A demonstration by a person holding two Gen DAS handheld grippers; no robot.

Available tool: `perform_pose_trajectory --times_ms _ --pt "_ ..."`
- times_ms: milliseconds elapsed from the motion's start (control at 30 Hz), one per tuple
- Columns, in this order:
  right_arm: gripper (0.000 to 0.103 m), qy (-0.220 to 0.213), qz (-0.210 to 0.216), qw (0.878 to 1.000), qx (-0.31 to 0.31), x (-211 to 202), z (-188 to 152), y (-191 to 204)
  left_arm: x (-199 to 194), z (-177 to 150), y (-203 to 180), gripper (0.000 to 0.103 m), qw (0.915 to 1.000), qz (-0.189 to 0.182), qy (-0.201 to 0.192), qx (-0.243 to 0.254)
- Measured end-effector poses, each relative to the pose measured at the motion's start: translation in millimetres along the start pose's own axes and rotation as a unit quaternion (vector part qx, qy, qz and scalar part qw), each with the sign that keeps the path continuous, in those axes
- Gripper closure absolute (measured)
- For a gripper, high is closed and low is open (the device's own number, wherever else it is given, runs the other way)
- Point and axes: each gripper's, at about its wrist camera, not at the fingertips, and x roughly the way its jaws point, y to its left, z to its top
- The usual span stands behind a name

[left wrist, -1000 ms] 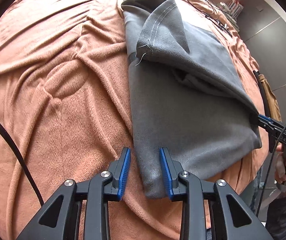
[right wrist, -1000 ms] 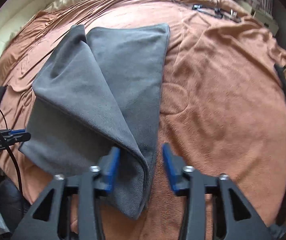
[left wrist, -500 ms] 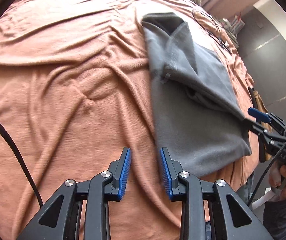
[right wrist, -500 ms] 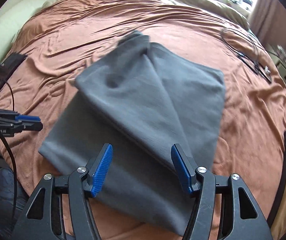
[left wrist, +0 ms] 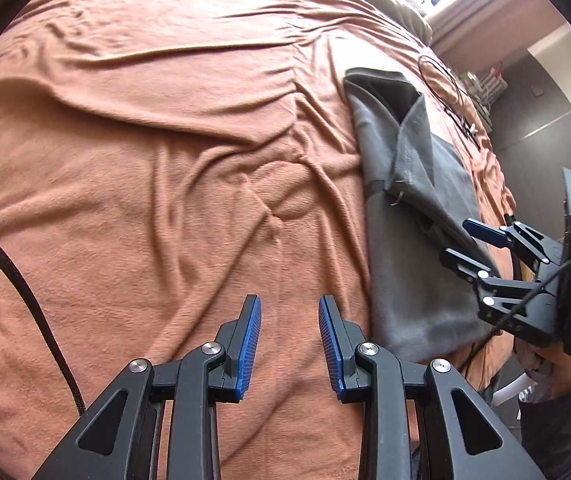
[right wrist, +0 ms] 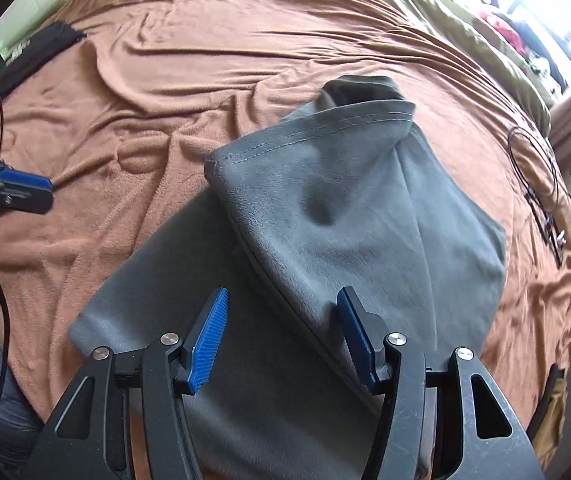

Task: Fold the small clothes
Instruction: 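Open the right gripper and move it along the grey shirt's edge, then grasp the shirt edge with the right gripper and fold it over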

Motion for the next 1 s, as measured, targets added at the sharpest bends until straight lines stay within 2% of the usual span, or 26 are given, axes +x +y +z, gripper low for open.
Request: perform_pose_trajectory --times_ms 100,167,233,367,633,767,1000 --pt "0.06 0.006 -0.007 1.0 -0.021 12.8 3.2 6.5 1.7 1.0 2.6 0.071 1.0 0.002 0.001 -0.007" --pt "0.084 0.004 -0.024 0.999 -0.033 16.6 3.6 8.8 3.2 1.6 3.6 0.071 0.9999 0.003 0.004 -0.009" --pt "0.096 -0.008 -0.021 0.999 -0.026 12.6 4.0 5.7 4.5 3.0 2.9 0.071 0.9999 0.003 0.005 -0.008" --pt "0.098 -0.05 -0.016 0.999 0.004 -13.3 5.8 -15.1 7.0 9.7 -6.1 0.071 1.0 0.001 0.004 0.0" --pt "0.098 -0.099 -0.044 0.991 0.079 -55.7 -0.5 -82.3 20.8 25.4 -32.2 0.071 0.9997 -0.002 0.007 0.021" --pt "0.098 -0.099 -0.056 0.986 0.118 -51.4 -7.7 -112.9 29.0 34.4 -45.8 0.071 0.9994 -0.001 0.01 0.033" --pt "0.098 -0.096 -0.043 0.974 0.203 -25.8 -17.6 -161.8 43.7 45.8 -63.4 0.071 0.9986 0.004 0.02 0.048"
